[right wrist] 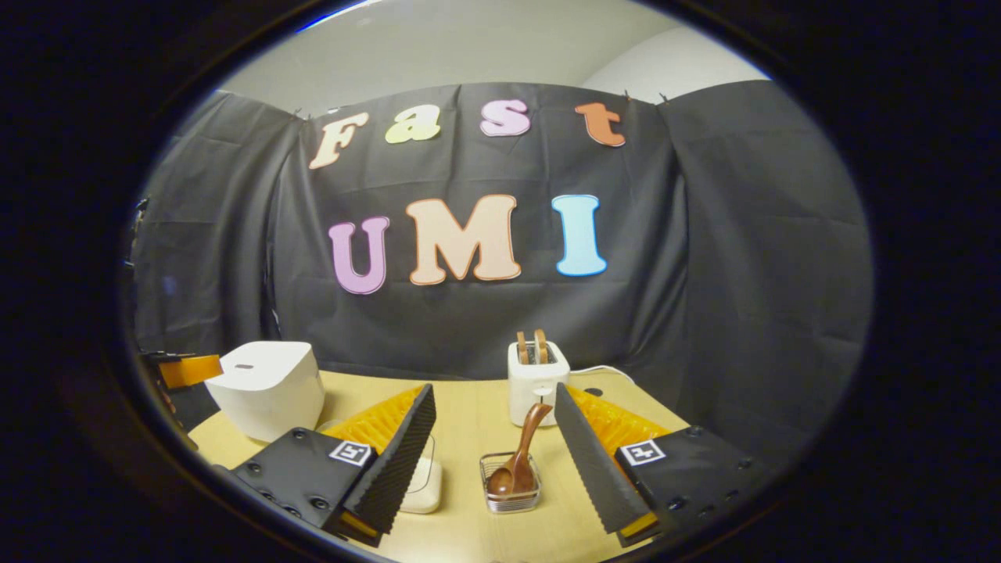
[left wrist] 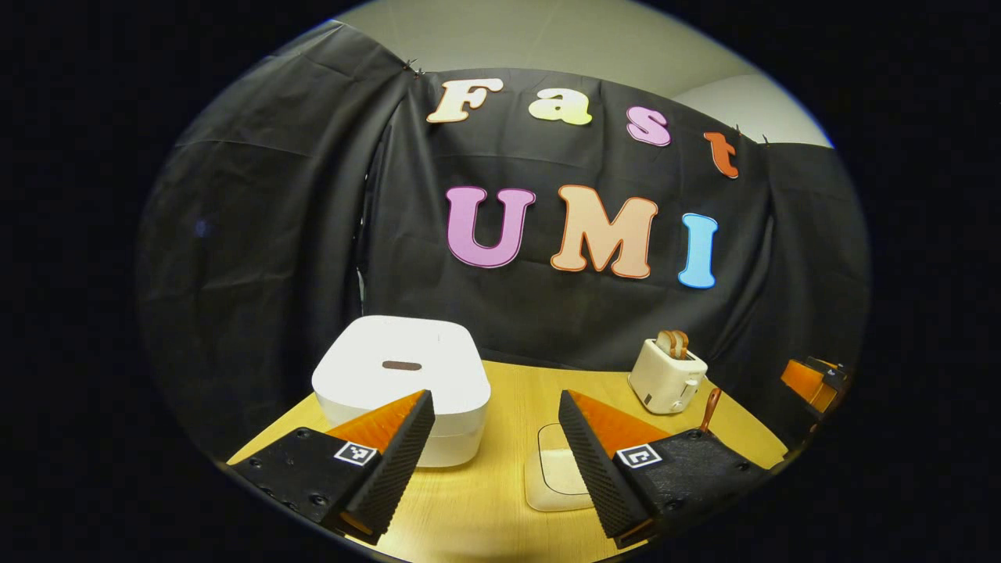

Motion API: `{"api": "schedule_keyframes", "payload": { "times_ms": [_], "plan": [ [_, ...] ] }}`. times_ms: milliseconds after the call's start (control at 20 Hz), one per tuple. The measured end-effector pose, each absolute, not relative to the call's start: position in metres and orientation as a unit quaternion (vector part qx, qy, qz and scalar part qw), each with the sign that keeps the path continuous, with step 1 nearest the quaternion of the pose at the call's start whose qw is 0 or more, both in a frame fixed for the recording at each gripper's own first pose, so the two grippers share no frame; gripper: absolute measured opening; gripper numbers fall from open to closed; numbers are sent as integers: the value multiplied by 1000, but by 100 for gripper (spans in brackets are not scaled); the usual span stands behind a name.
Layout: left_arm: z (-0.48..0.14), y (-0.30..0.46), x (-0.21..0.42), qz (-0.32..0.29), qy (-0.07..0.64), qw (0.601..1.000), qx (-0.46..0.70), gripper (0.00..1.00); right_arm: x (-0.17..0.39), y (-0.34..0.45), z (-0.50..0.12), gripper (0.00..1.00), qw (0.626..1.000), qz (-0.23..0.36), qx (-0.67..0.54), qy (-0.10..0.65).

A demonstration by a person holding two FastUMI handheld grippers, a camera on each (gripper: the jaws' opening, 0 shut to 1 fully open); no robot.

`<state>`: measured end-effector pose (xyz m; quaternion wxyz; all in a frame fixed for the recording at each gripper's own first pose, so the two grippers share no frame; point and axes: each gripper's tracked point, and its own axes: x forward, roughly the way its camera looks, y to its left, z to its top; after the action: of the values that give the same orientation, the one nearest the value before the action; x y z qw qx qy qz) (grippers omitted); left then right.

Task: Close the left gripper, press the button to open the rice cooker; take a wooden spoon from the chopstick holder with the right hand, scoop a spoonful of rice and pour it into the rice cooker, then put the wooden spoon back into the chopstick holder.

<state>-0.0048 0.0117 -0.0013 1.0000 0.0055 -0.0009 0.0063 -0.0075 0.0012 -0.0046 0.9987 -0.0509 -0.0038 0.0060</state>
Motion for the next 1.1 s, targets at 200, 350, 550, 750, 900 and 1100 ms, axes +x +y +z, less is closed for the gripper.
{"api": "schedule_keyframes", "payload": {
  "times_ms": [200,350,550,750,900,1100],
  "plan": [
    [1,14,-6,11,-4,1000,11,95,-5,-9,-5,100,999,-1,-41,-3],
    [2,17,-5,14,-5,1000,11,94,-3,-16,-5,100,1000,-7,-30,-1],
    [-1,26,-1,24,0,1000,10,94,0,-24,-5,100,999,-17,-32,-1],
    [0,30,4,28,3,999,15,71,3,-25,-5,100,999,-22,-31,-2],
    [1,36,5,35,2,999,21,58,4,-24,-5,100,999,-22,-30,-3],
    [1,41,7,36,5,999,31,21,6,-25,-7,100,999,-23,-32,0]
  ]
}}
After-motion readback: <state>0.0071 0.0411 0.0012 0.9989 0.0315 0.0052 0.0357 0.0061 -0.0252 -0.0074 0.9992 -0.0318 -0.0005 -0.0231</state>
